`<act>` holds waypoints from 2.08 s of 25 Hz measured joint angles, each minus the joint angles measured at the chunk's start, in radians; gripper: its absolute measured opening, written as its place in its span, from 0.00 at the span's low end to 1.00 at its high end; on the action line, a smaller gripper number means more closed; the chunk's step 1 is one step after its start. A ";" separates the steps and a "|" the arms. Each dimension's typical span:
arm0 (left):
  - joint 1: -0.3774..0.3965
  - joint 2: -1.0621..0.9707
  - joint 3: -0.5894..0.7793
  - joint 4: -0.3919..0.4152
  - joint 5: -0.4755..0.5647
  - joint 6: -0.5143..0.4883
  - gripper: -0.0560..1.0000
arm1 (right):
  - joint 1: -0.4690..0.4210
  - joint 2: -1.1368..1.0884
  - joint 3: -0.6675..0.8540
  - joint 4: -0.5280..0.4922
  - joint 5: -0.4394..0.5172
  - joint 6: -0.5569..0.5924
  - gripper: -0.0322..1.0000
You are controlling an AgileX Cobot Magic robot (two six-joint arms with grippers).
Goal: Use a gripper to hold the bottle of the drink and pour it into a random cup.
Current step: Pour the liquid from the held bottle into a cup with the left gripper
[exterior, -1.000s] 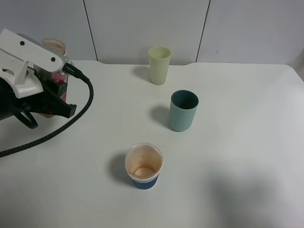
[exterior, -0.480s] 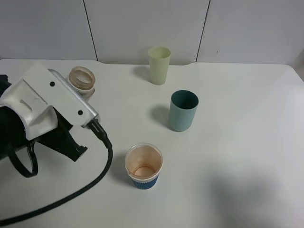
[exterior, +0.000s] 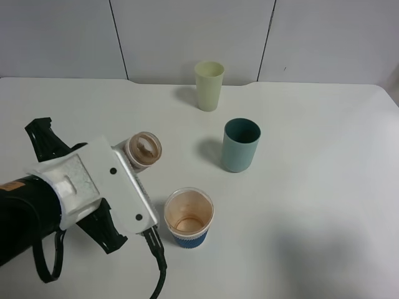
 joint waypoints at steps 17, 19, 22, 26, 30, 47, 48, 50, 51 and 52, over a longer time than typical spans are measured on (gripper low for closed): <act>0.000 0.203 -0.001 0.041 0.001 0.003 0.36 | 0.000 0.000 0.000 0.000 0.000 0.000 0.99; 0.000 0.220 -0.002 0.049 0.001 0.012 0.36 | 0.000 0.000 0.000 0.000 0.000 0.000 0.99; 0.000 0.232 -0.002 0.062 0.001 0.025 0.36 | 0.000 0.000 0.000 0.000 0.000 0.000 0.99; 0.000 0.233 -0.002 0.074 0.001 0.029 0.36 | 0.000 0.000 0.000 0.000 0.000 0.000 0.99; 0.000 0.235 -0.002 0.104 -0.003 0.032 0.35 | 0.000 0.000 0.000 0.000 0.000 0.000 0.99; 0.000 0.276 -0.002 0.186 -0.046 0.170 0.35 | 0.000 0.000 0.000 0.000 0.000 0.000 0.99; 0.000 0.276 -0.002 0.188 -0.047 0.183 0.35 | 0.000 0.000 0.000 0.000 0.000 0.000 0.99; 0.000 0.276 -0.002 0.193 -0.048 0.207 0.35 | 0.000 0.000 0.000 0.000 0.000 0.000 0.99; 0.000 0.276 -0.002 0.193 -0.050 0.216 0.35 | 0.000 0.000 0.000 0.000 0.000 0.000 0.99; 0.000 0.276 -0.002 0.194 -0.052 0.226 0.35 | 0.000 0.000 0.000 0.000 0.000 0.000 0.99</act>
